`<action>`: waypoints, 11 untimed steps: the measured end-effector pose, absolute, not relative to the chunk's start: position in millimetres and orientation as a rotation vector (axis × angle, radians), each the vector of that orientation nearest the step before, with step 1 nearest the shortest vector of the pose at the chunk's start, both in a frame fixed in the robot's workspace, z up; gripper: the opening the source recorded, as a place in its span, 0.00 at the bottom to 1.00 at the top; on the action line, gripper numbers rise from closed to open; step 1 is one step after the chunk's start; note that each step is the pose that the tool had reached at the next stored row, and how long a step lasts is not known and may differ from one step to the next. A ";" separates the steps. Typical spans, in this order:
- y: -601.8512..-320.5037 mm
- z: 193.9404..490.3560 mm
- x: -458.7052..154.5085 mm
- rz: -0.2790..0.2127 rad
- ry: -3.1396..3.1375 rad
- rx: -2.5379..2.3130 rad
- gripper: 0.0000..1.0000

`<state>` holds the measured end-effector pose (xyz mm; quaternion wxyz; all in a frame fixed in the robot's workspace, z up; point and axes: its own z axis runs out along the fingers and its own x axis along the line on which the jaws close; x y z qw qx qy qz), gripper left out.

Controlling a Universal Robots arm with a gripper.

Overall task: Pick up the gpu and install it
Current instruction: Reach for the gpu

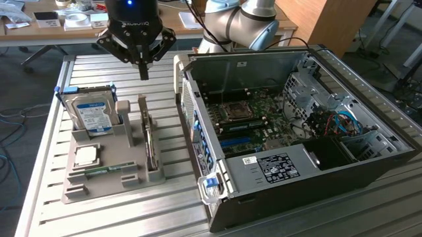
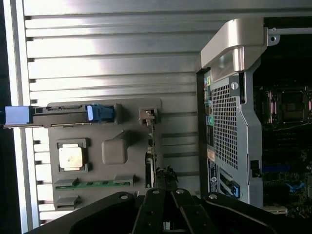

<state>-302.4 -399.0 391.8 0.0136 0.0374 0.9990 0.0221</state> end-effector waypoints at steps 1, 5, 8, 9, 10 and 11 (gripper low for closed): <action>-399.7 391.8 -302.5 0.069 3.112 0.117 0.11; -403.5 391.8 -302.3 0.069 3.111 0.117 0.11; -406.6 391.8 -302.3 0.069 3.111 0.116 0.11; -407.2 391.8 -302.3 0.069 3.111 0.116 0.11; -407.2 391.8 -302.3 0.069 3.111 0.116 0.11; -407.2 391.8 -302.3 0.069 3.111 0.117 0.11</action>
